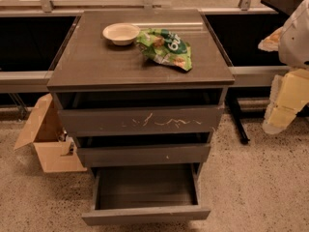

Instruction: Close bottom drawer

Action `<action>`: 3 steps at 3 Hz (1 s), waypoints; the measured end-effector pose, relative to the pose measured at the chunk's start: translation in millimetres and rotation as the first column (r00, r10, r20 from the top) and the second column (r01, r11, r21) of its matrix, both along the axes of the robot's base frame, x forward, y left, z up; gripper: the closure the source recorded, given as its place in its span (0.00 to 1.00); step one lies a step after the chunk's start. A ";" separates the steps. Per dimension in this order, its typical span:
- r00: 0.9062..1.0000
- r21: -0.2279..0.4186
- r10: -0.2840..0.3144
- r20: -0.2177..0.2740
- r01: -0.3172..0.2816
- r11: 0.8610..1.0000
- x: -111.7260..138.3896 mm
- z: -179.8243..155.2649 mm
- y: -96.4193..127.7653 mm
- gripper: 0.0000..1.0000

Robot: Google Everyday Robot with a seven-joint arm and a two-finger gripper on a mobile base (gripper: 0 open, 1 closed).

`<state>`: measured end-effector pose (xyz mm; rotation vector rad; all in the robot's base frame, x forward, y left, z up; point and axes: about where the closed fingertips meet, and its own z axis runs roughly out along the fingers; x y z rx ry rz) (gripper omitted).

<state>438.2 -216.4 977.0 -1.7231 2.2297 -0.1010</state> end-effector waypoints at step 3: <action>0.999 0.054 0.044 0.000 -0.044 0.998 -3.5 -34.1 -2.8 0.00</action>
Offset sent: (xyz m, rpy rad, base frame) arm -0.0027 -0.0062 -0.0316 0.0455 -0.0145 0.0285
